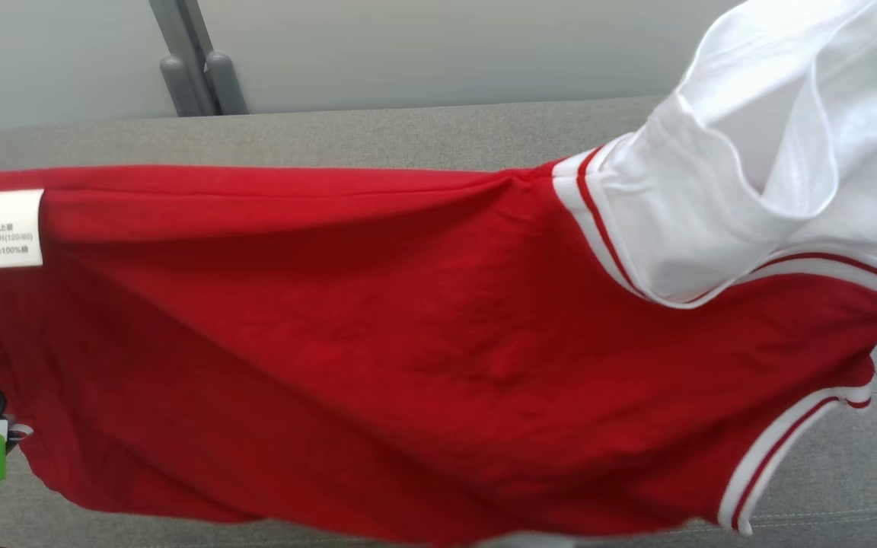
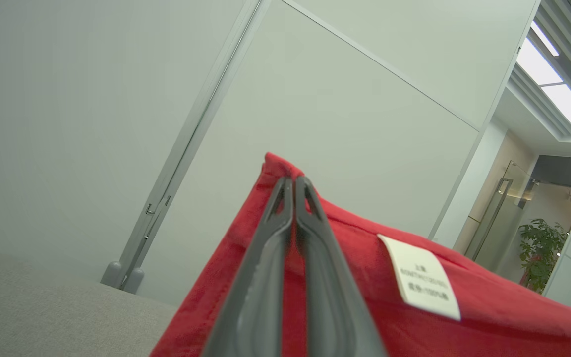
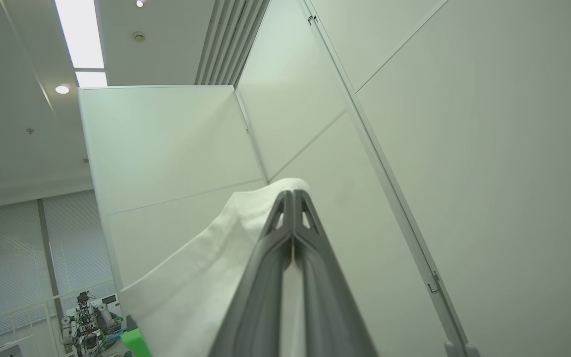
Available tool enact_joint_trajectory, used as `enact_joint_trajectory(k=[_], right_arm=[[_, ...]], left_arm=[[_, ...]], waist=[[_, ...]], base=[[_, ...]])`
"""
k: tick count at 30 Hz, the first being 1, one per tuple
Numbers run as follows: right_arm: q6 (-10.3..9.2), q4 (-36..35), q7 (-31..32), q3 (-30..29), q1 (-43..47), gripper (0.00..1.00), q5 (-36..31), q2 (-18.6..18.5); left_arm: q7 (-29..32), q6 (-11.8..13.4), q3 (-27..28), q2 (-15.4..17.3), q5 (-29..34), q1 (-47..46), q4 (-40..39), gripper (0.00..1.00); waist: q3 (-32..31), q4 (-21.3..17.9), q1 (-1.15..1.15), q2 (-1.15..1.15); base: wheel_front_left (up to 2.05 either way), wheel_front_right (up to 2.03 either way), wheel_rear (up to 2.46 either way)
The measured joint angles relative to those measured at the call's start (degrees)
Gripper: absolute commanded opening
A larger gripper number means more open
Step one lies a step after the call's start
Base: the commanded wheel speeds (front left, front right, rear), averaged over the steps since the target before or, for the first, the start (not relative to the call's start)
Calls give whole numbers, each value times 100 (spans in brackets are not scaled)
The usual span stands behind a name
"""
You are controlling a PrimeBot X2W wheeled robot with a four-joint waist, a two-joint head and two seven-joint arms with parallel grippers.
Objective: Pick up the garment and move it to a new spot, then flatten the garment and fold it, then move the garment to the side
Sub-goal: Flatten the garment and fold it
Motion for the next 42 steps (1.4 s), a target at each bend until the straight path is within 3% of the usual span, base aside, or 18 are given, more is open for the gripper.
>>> enact_joint_trajectory(k=[9, 14, 20, 23, 28, 34, 36, 38, 40, 42], right_arm=[[-500, 261, 327, -99, -288, 0, 840, -74], [-812, 891, 601, 49, -967, 0, 1168, 94], [-1104, 2154, 666, 91, -2316, 0, 1038, 449], [-1105, 2749, 653, 188, -3054, 0, 566, 541], [-1103, 3501, 327, 263, -4712, 0, -357, 918], [-1101, 3476, 288, 599, -5676, 0, -542, 1432], [-1095, 3397, 277, 715, -5654, 0, -461, 1608], [-945, 3356, 259, 817, -5356, 0, -412, 1601], [-792, 3309, 275, 956, -4659, 0, -265, 1558], [-767, 3294, 289, 1094, -3757, 0, -3, 1578]], left_arm=[[859, 27, -41, 291, -309, -588, 167, 0], [1349, 30, -381, 325, -421, -1451, 1025, 0], [1717, 31, -815, 211, -154, -2746, 2365, 0], [1774, 31, -999, 18, 121, -3335, 2864, 0], [1109, 31, -630, -754, 308, -4988, 3437, 0], [367, 31, -488, -943, 480, -5713, 3553, 0], [100, -67, -450, -946, 467, -5720, 3564, 0], [-87, -353, -530, -931, 443, -5560, 3627, 0], [-182, -601, -660, -966, 337, -5041, 3750, 0], [-255, -749, -708, -988, 325, -4267, 3909, 0]], waist=[[306, 21, 0, 0], [627, 74, 0, 0], [1068, 161, 0, 0], [1301, 202, 0, 0], [1780, 263, 0, 0], [2266, 287, 0, 0], [2422, 281, 0, 0], [2554, 271, 1, 0], [2645, 260, 1, 0], [2663, 244, 3, 0]], base=[[0, 0, 0], [0, 0, 0], [0, 0, 0], [0, 0, 0], [0, 0, 0], [0, 0, 0], [0, 0, 0], [0, 0, 0], [0, 0, 0], [0, 0, 0]])
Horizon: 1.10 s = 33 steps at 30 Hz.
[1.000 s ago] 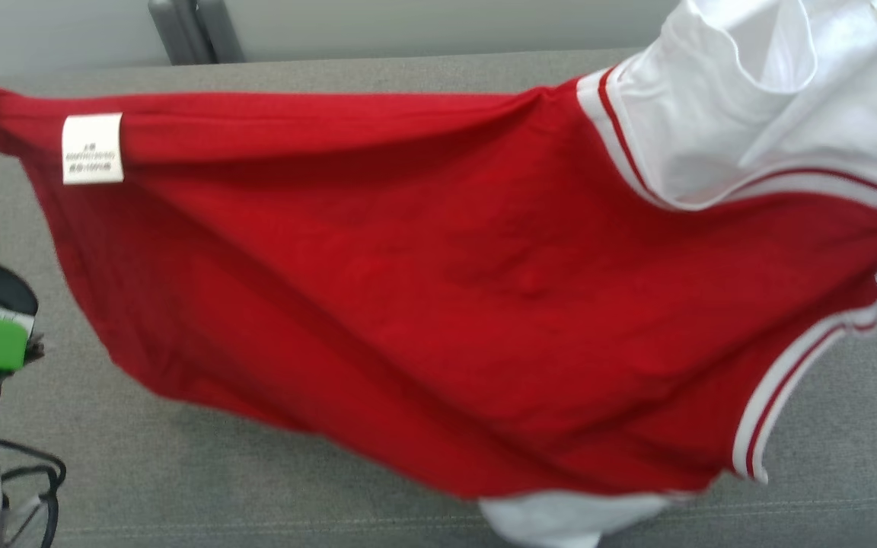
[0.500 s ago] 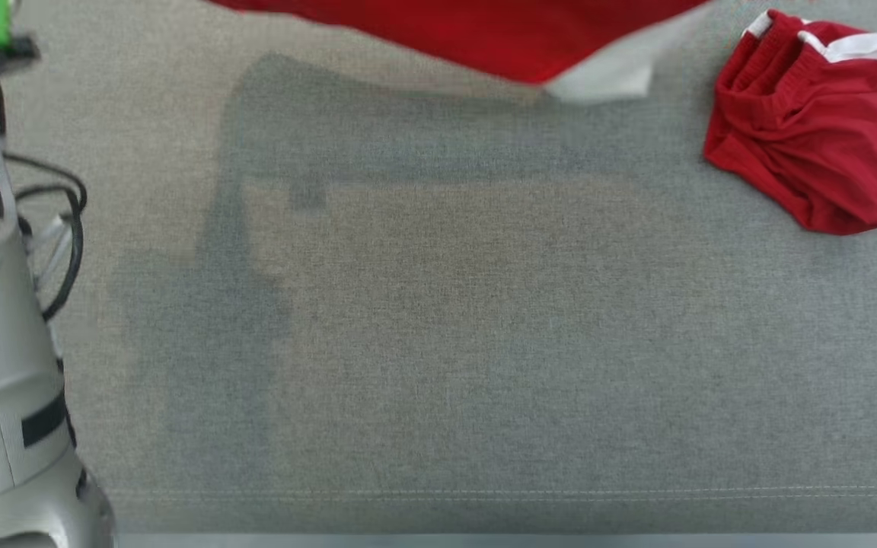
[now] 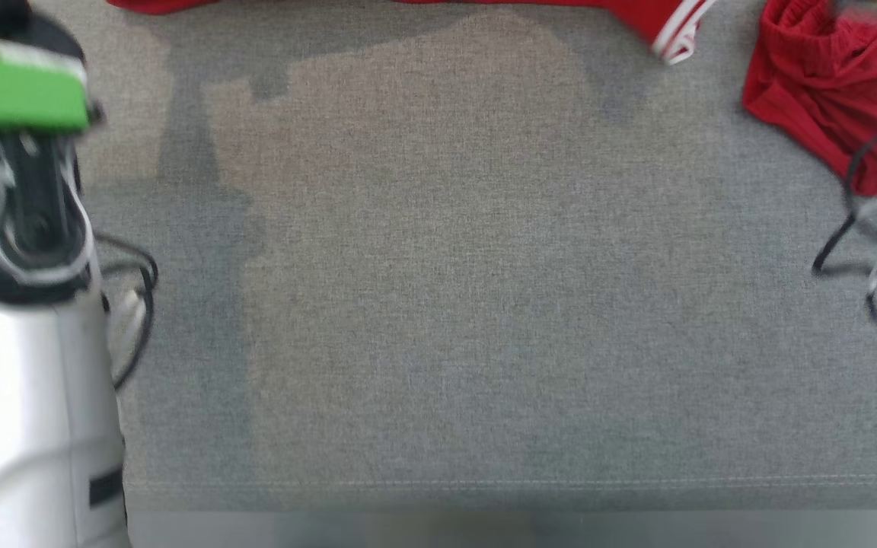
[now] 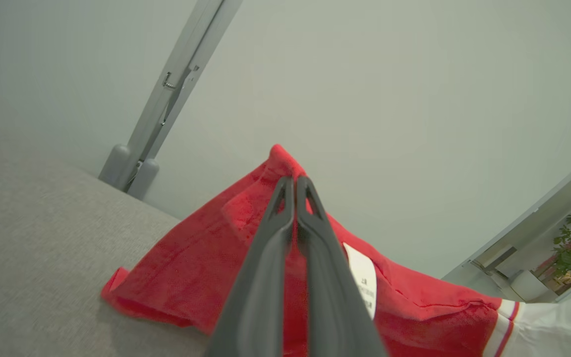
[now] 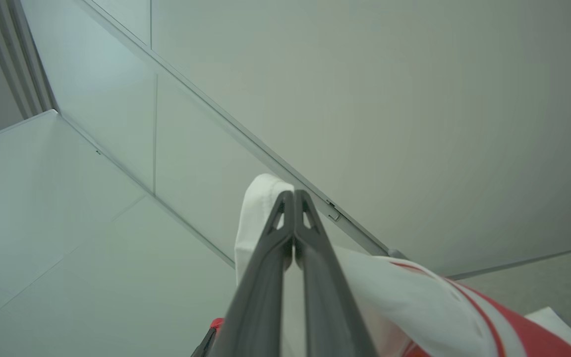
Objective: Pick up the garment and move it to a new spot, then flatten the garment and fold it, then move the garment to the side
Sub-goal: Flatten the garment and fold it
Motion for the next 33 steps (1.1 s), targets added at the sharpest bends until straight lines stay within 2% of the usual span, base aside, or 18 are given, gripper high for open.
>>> enact_joint_trajectory(k=[5, 7, 9, 18, 28, 33], right_arm=[[172, 42, -102, 331, 2125, 0, 446, 41], [201, 56, -216, 363, 2697, 0, 637, 123], [331, 53, -234, 463, 3094, 0, 680, 116], [734, -41, -305, 620, 4286, 0, 1023, -2], [780, -383, -96, 1155, 5432, 0, 1140, -380], [788, -420, -102, 1154, 5792, 0, 1202, -569]], left_arm=[[-323, -92, 302, 15, -66, 2032, 537, 0], [-404, -91, 503, 14, -271, 2614, 645, 0], [-468, -91, 661, 21, -370, 2998, 732, 0], [-530, -292, 510, 22, -389, 3768, 776, 0], [-420, -249, 347, 23, -400, 4641, 534, 0], [-380, -175, 297, 42, -342, 5070, 427, 0]], waist=[[-177, -23, -1, 0], [-303, -47, -1, 0], [-442, -83, -2, 0], [-1126, -220, -2, 0], [-1795, -222, -3, 0], [-1919, -168, -3, 0]], base=[[0, 0, 0], [0, 0, 0], [0, 0, 0], [0, 0, 0], [0, 0, 0], [0, 0, 0]])
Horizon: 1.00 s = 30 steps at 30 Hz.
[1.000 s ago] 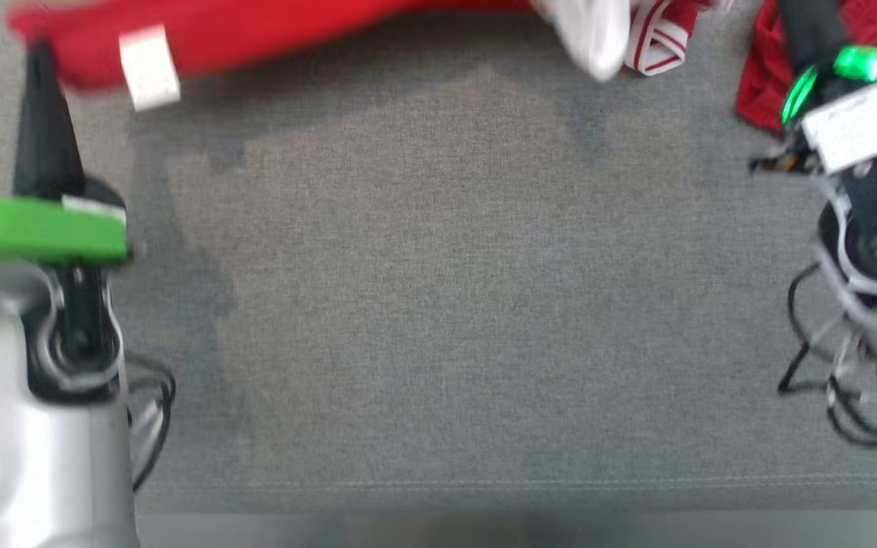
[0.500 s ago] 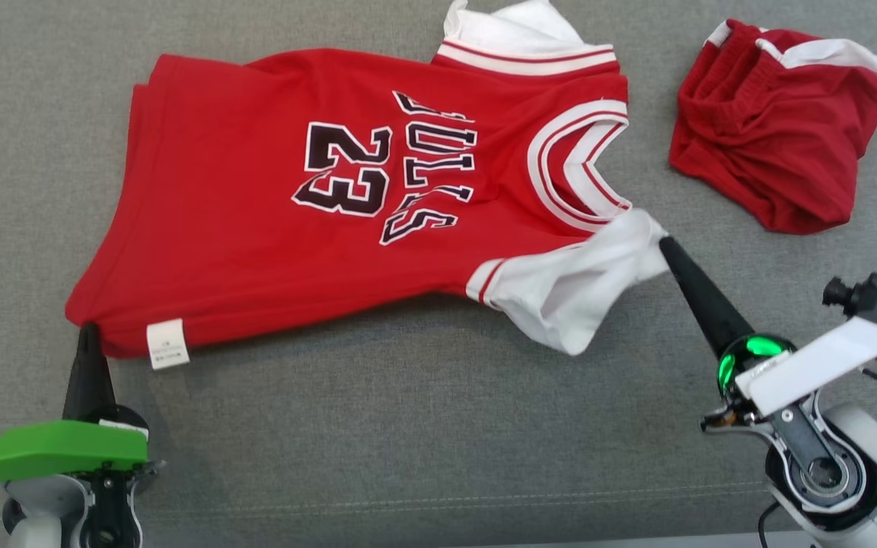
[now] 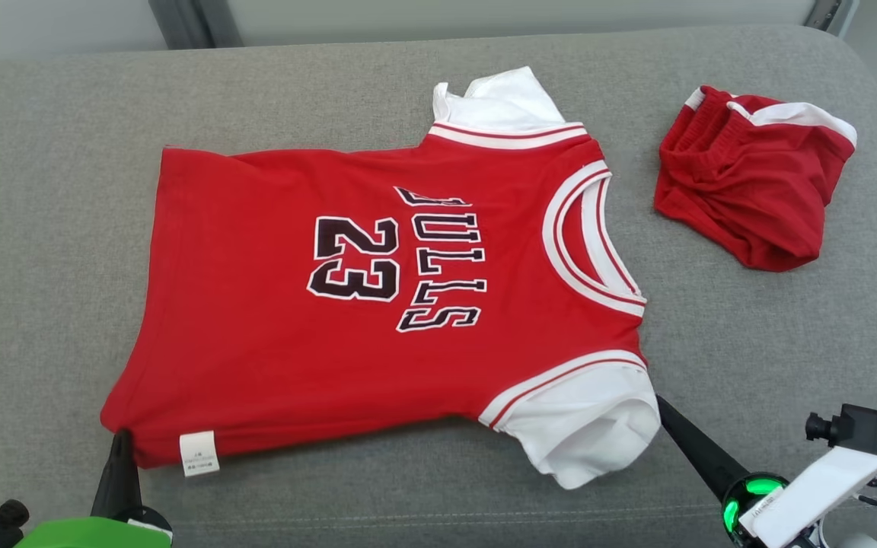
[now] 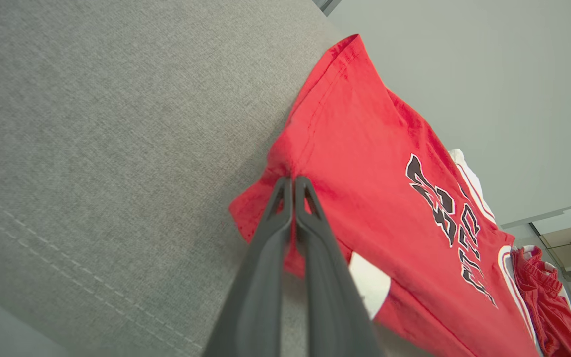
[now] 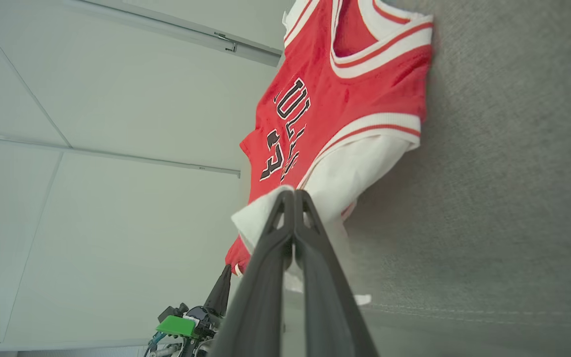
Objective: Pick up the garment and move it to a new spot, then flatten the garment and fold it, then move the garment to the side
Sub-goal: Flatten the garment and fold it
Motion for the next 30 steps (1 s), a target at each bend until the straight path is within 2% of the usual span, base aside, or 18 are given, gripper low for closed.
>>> enact_joint_trajectory(k=[11, 15, 30], right_arm=[[64, -65, -51, -73, 410, 0, 129, -287], [96, -138, -51, -73, 491, 0, 130, -390], [145, -670, 99, -56, 789, 0, 236, -662]], left_arm=[[56, 101, -104, 1, -47, 402, -224, 0], [166, 253, -197, 7, 13, 620, -232, 0], [402, 445, -194, 43, 43, 902, -632, 0]], waist=[[-98, 140, 0, 0], [-81, 155, 0, 0], [217, 188, 0, 0]], base=[[0, 0, 0], [0, 0, 0], [0, 0, 0]])
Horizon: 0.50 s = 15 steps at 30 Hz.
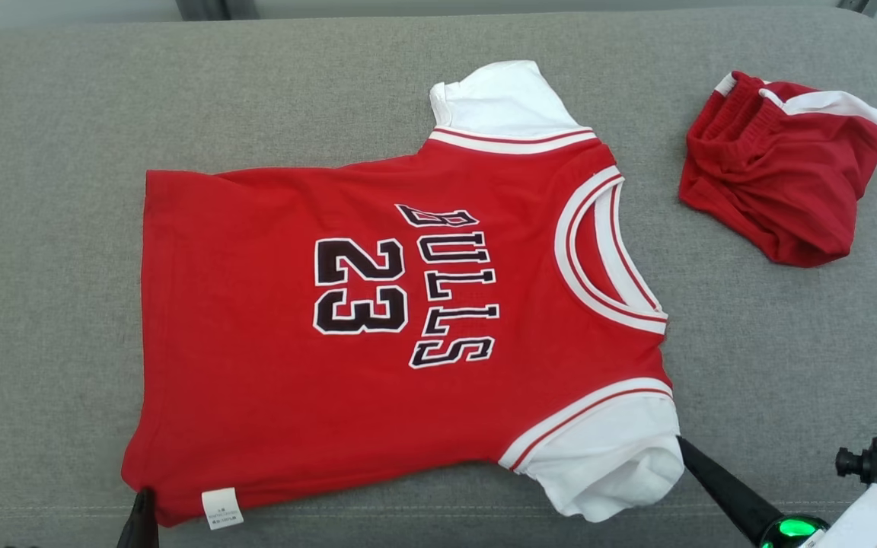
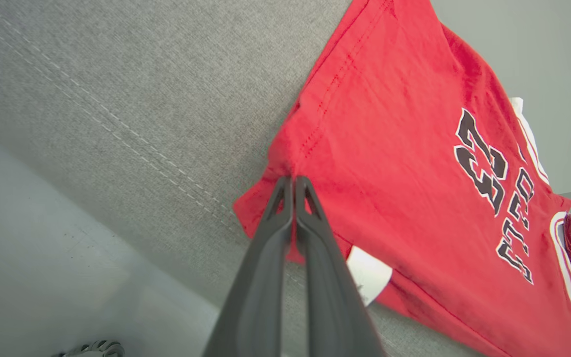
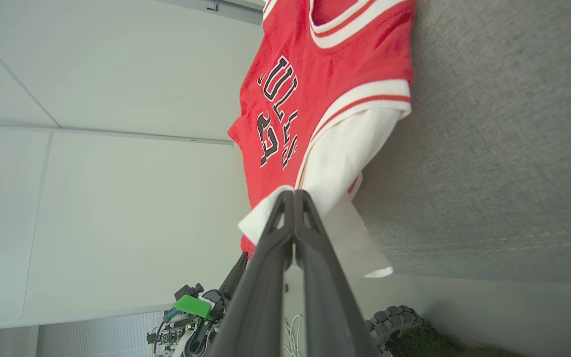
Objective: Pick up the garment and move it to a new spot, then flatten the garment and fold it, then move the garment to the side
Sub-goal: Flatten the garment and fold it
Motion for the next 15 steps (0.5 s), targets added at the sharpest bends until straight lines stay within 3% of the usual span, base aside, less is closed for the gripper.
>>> enact_joint_trajectory(k=[5, 15], right_arm=[[1, -153, -125, -342, -125, 0, -10, -24], [-33, -269, -68, -672, -996, 0, -19, -92]], left_arm=[[205, 0, -80, 65, -1, -16, -286, 0], [934, 109, -153, 622, -57, -824, -876, 0]], waist=[[157, -32, 0, 0], [651, -73, 0, 0]], base=[[0, 0, 0], [0, 0, 0]])
